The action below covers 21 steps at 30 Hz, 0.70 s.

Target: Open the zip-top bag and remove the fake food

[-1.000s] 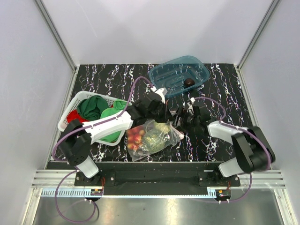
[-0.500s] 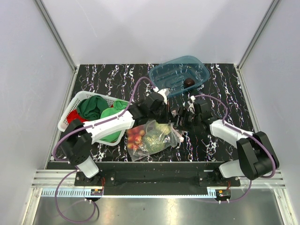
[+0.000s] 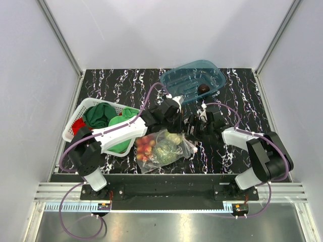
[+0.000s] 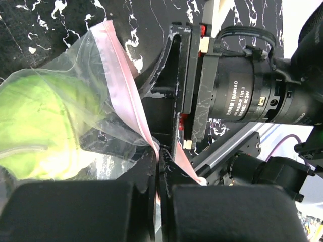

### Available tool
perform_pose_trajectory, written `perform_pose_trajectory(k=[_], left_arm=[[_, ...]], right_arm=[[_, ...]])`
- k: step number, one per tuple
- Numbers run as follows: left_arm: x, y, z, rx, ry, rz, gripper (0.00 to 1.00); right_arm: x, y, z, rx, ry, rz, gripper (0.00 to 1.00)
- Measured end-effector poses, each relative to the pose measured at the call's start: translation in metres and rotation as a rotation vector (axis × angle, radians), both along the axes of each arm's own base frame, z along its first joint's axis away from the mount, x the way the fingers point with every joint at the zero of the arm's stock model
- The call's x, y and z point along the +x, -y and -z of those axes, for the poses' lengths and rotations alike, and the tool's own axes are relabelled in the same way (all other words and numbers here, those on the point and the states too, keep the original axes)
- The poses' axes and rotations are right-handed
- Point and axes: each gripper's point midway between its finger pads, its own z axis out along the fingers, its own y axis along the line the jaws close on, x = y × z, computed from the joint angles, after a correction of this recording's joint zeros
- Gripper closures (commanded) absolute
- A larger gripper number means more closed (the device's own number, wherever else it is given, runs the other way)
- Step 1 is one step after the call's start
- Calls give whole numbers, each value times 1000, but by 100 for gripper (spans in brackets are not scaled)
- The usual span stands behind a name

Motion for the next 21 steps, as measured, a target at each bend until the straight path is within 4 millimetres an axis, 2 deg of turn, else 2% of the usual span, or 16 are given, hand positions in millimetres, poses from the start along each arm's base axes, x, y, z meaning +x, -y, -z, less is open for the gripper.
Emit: perform_pose_trajectory(k=[6,8,13,16,21], left_arm=[[-5,-1,-4,18,-4,20,100],[-7,-2,-11,22,6,36,100],[-15,-4,-33,35,17,79,100],[-16,-6,-34,44,13,84,100],[-16,-10,-24,80,0,77,100]], right_arm=[[1,-1,-5,-1,74,-54,8],[2,-1,-13,0,116,-67,1],[2,-6,-36,39,220,-118,0],[2,-10,-35,60,224,-142,0],[0,-19,-22,97,192,-194,0]])
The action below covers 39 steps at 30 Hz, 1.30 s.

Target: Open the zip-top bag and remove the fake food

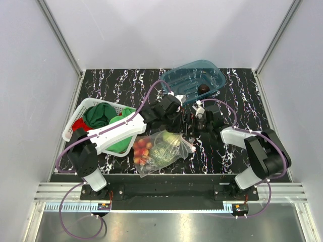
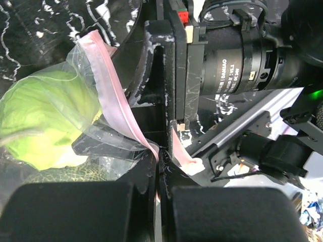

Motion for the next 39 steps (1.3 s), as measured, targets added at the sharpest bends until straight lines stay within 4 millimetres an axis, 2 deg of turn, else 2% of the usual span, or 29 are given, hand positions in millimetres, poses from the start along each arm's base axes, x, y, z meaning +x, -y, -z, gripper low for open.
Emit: perform_pose_trajectory(k=[5,11,14,17,18,19,21,24,26,28,33,36,39], left_arm=[[6,-6,16,46,-1,-32,100],[6,-14,37,75,-10,-52,100],[6,-15,36,56,7,-58,100],[8,-17,36,46,22,-66,100],[9,-18,36,44,25,-70,100],[11,-18,37,41,28,-73,100],[11,-20,39,36,30,-74,100],[10,-19,31,-13,39,-71,100],[11,-16,11,-90,67,-67,100],[12,-17,-12,-160,107,-69,100],[28,-34,-50,-254,190,-123,100],[37,-45,-53,-262,209,-159,100],[40,-54,-44,-248,204,-180,100]], right_arm=[[4,-9,18,14,-33,-42,0],[-2,-20,39,25,-76,-90,2],[-1,-22,37,36,-72,-100,14],[0,-26,33,39,-64,-107,33],[-1,-27,33,38,-65,-106,47],[-1,-28,33,36,-68,-105,55],[-2,-31,32,30,-70,-105,65],[-4,-30,24,-11,-67,-78,76],[-3,-29,8,-43,-38,-56,88],[1,-28,-14,-65,8,-41,95],[3,-17,-63,-109,112,-1,94],[-2,-9,-73,-139,125,11,93],[-12,-1,-75,-171,105,11,92]])
